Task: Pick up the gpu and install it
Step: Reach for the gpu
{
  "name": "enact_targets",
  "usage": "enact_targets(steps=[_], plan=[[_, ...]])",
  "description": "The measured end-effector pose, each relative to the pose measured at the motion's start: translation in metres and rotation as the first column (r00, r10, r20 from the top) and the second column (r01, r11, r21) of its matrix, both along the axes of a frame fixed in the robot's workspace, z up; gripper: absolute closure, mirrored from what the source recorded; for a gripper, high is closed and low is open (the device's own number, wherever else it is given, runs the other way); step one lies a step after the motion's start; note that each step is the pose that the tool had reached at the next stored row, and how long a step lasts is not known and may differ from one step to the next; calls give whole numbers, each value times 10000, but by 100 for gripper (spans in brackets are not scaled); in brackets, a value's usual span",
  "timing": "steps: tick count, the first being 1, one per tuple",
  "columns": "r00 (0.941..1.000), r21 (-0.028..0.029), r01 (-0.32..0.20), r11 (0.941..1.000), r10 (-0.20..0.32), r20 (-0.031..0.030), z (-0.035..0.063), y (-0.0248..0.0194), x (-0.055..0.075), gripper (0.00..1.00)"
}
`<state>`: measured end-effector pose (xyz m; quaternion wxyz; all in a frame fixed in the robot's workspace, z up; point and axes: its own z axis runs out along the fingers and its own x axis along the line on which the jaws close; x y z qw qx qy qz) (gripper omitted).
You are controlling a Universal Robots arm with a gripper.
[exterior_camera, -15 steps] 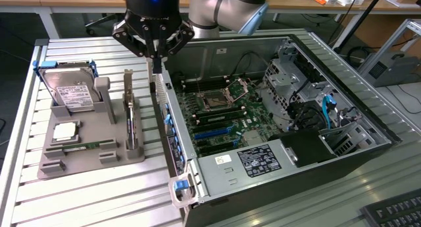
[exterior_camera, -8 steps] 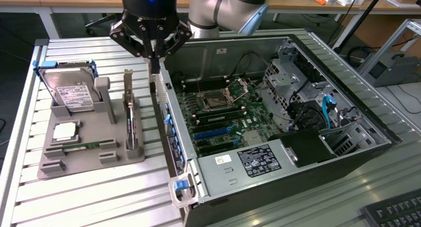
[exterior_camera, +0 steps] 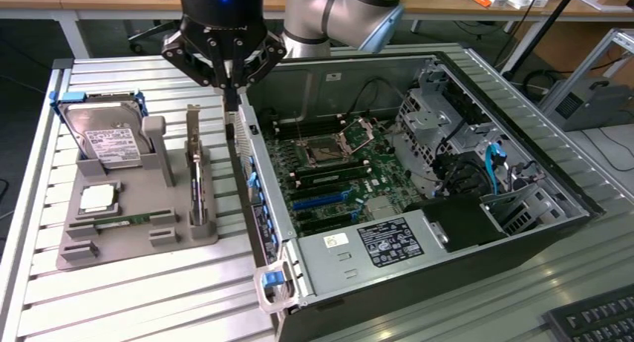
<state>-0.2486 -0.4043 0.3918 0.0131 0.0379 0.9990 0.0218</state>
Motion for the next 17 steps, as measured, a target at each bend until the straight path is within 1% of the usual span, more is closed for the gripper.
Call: enact_targets(steps=[17], plan=[[10000, 1, 0, 10000, 0, 0, -2, -1, -52, 89]])
